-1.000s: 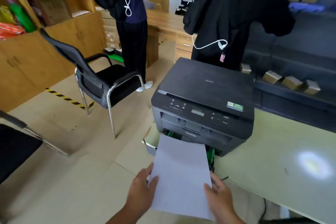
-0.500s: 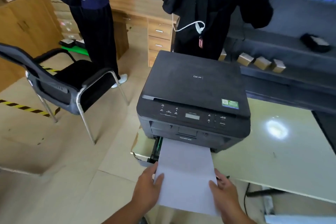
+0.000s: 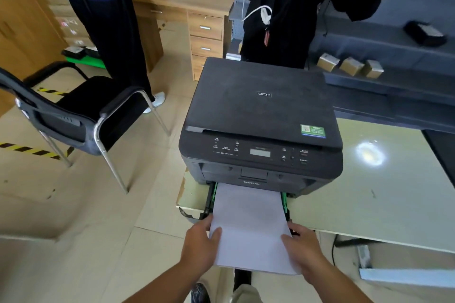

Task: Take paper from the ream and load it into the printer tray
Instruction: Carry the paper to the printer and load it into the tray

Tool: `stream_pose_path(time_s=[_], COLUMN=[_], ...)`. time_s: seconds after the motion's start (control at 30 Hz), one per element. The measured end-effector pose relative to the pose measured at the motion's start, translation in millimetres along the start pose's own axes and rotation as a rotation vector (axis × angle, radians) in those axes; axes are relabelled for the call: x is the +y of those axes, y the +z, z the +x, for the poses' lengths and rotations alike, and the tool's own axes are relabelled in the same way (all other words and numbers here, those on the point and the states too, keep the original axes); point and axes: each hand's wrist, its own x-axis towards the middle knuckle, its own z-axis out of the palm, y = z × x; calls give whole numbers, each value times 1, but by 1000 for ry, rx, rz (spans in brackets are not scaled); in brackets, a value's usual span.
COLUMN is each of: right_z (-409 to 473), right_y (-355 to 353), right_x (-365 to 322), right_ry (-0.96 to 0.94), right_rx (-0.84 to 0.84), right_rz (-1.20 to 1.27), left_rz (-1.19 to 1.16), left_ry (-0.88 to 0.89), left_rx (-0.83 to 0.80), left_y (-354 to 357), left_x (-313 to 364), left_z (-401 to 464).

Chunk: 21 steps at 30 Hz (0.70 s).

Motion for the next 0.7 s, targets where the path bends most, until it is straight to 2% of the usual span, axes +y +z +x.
stream_pose_path(time_s=[0.27,0.47,0.7], right_z=[4,7,17], right_y=[-7,-2,2], right_x=[5,3,-13], right_ry=[18,-5,-82], right_rx=[-48,-6,47], right_rz=[-28,47,-22], left_rz=[-28,-25,-79], left_ry=[-79,-55,-150], left_rx=[11,-1,11], left_y=[4,1,1], left_x=[-1,10,15], left_z=[-4,6,28])
